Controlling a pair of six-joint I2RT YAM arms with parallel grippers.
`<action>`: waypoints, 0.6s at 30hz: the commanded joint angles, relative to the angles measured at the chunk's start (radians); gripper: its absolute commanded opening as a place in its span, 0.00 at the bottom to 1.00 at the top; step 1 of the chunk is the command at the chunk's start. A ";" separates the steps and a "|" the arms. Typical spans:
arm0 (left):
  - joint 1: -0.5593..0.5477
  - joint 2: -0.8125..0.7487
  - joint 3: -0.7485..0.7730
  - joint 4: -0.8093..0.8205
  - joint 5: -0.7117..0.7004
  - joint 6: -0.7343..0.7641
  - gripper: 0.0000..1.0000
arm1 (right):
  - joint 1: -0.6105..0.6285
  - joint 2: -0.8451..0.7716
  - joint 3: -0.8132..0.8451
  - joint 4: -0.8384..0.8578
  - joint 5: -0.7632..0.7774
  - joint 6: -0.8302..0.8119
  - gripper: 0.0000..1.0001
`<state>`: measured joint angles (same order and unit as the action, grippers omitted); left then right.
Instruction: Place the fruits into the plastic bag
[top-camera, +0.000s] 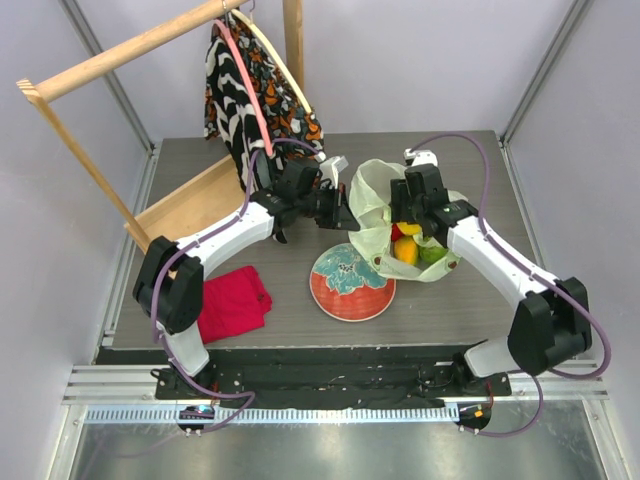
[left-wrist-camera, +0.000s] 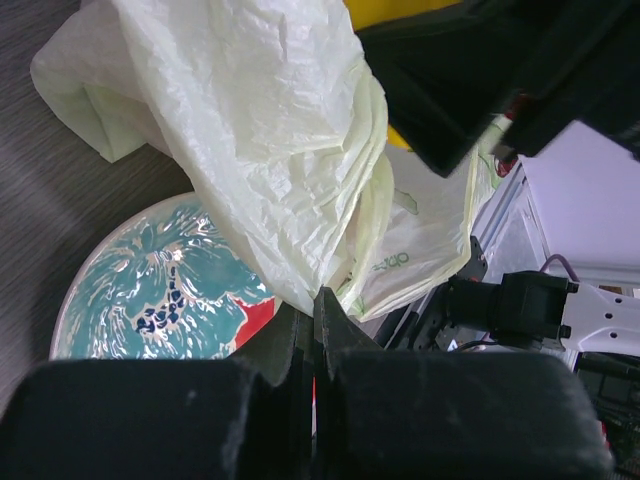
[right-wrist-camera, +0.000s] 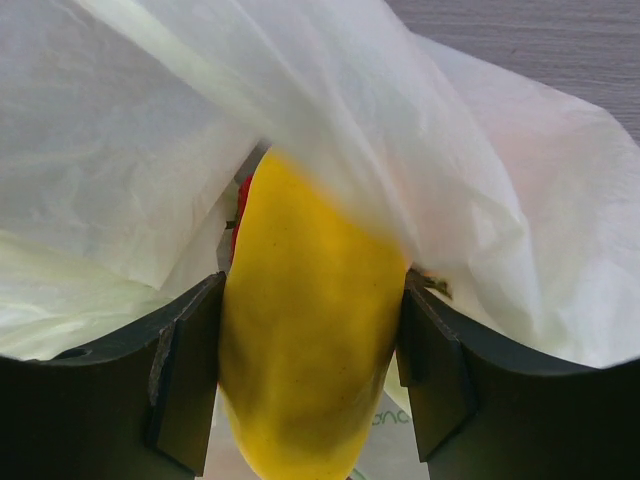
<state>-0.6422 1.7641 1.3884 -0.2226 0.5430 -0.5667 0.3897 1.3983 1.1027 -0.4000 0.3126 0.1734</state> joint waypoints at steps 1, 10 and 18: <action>-0.005 -0.026 0.017 0.011 0.015 0.018 0.00 | 0.005 0.060 0.069 0.064 -0.013 -0.043 0.05; -0.005 -0.006 0.024 -0.003 0.012 0.027 0.00 | 0.005 0.175 0.126 0.121 -0.044 -0.025 0.14; -0.005 -0.002 0.026 -0.008 0.009 0.030 0.00 | 0.005 0.186 0.126 0.105 -0.017 -0.021 0.65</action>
<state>-0.6422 1.7657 1.3884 -0.2310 0.5426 -0.5602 0.3904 1.6089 1.2091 -0.3298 0.2794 0.1543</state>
